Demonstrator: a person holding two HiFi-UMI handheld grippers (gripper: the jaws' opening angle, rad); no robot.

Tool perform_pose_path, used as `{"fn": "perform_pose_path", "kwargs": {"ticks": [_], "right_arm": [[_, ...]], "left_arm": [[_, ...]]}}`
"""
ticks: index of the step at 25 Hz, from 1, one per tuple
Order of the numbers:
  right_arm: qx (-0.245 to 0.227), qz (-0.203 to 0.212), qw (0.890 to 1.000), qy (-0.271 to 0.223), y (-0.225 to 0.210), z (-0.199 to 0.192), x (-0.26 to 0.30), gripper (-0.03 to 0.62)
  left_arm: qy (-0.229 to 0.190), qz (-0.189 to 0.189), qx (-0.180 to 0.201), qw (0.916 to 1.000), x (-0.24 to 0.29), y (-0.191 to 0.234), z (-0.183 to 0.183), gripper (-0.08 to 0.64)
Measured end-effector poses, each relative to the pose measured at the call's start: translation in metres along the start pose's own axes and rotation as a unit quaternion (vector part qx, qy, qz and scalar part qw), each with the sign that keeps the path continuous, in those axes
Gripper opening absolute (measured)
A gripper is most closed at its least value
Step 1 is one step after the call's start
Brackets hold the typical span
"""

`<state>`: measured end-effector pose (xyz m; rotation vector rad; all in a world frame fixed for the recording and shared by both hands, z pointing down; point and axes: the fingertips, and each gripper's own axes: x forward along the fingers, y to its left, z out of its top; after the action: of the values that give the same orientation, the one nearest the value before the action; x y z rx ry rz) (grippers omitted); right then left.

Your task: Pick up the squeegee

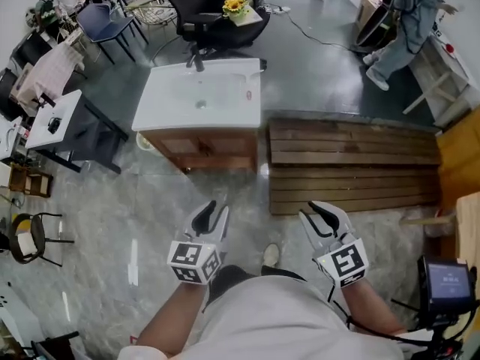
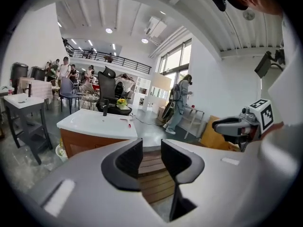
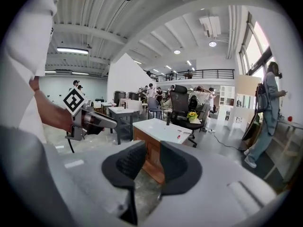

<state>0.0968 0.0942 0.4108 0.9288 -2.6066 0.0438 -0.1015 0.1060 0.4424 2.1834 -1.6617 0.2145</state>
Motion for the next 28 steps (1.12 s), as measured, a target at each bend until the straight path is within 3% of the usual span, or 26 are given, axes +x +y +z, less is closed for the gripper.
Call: {"fn": "perform_pose_path", "kwargs": {"ticks": [4, 13, 22, 28], "right_arm": [[0.014, -0.016, 1.000, 0.015, -0.047, -0.009, 0.018, 0.078], [0.053, -0.078, 0.995, 0.039, -0.128, -0.014, 0.080, 0.078], [0.097, -0.171, 0.979, 0.061, -0.195, 0.014, 0.132, 0.078], [0.145, -0.226, 0.958, 0.097, -0.214, 0.001, 0.138, 0.078]], "left_arm": [[-0.004, 0.025, -0.008, 0.9996, 0.067, 0.015, 0.020, 0.130], [-0.010, 0.040, 0.004, 0.9992, 0.239, 0.070, 0.059, 0.146], [0.032, 0.032, 0.011, 0.9989, 0.410, 0.136, 0.085, 0.156], [0.053, 0.051, 0.028, 0.9969, 0.504, 0.173, 0.085, 0.164]]}}
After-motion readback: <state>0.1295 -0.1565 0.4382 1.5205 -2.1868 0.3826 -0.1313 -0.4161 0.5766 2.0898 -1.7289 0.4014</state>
